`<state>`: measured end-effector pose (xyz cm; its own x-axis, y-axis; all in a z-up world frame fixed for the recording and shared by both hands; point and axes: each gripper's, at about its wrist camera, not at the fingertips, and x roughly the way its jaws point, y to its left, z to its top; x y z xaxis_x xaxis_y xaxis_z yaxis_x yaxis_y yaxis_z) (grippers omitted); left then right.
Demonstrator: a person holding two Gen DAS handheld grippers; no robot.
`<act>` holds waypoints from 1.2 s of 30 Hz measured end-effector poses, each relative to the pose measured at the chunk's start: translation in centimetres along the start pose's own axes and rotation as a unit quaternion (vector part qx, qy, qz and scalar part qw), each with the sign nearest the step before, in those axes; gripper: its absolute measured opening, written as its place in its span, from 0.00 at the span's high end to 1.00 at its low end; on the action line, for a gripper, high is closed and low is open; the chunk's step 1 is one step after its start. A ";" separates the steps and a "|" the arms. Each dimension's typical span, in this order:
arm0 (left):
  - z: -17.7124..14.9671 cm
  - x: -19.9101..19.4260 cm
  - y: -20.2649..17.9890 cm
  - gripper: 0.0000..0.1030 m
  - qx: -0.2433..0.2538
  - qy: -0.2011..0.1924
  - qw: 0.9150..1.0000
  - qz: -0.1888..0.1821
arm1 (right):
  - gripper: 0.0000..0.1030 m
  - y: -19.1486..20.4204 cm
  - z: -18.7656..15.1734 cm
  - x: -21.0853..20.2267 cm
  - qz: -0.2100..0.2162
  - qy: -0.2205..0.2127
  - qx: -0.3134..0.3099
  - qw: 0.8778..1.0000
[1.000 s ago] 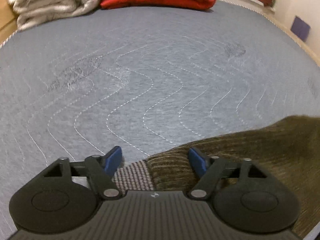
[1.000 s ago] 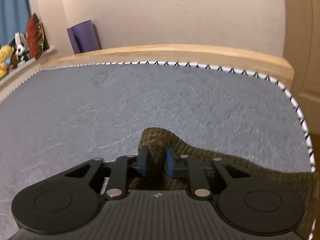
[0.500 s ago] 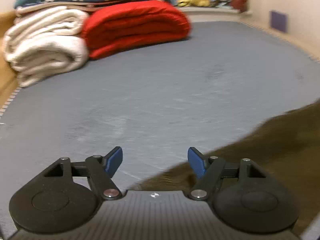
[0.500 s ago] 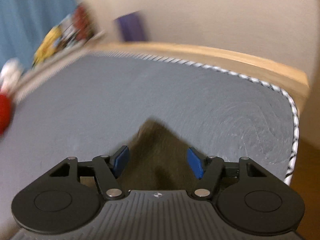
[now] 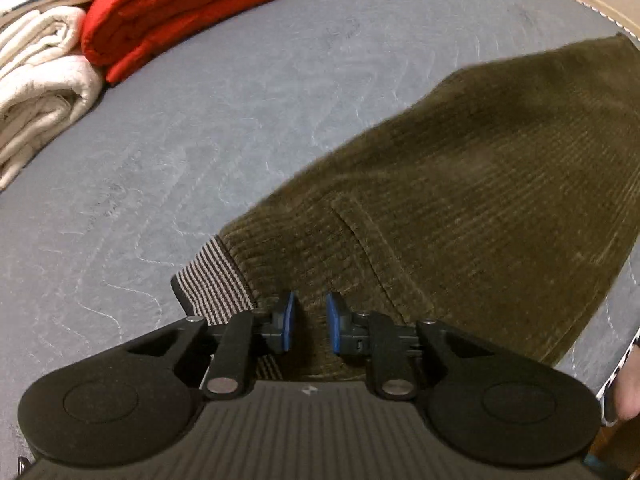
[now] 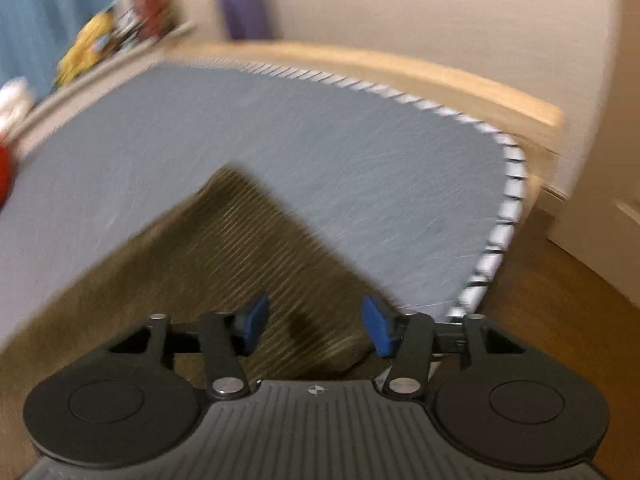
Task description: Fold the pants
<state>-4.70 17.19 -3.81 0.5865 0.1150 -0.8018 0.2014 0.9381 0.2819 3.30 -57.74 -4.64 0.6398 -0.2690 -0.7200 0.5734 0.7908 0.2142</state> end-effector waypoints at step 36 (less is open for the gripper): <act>5.7 -1.5 -3.1 0.43 -0.008 -0.108 0.994 -0.013 | 0.86 -0.1 -1.6 -1.2 -0.040 -0.015 0.190 0.981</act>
<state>-1.79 12.22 -0.47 0.7362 0.0187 -0.6765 0.2073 0.9454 0.2517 1.67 -56.59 -4.83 0.5964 -0.3429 -0.7257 0.7681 0.5062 0.3921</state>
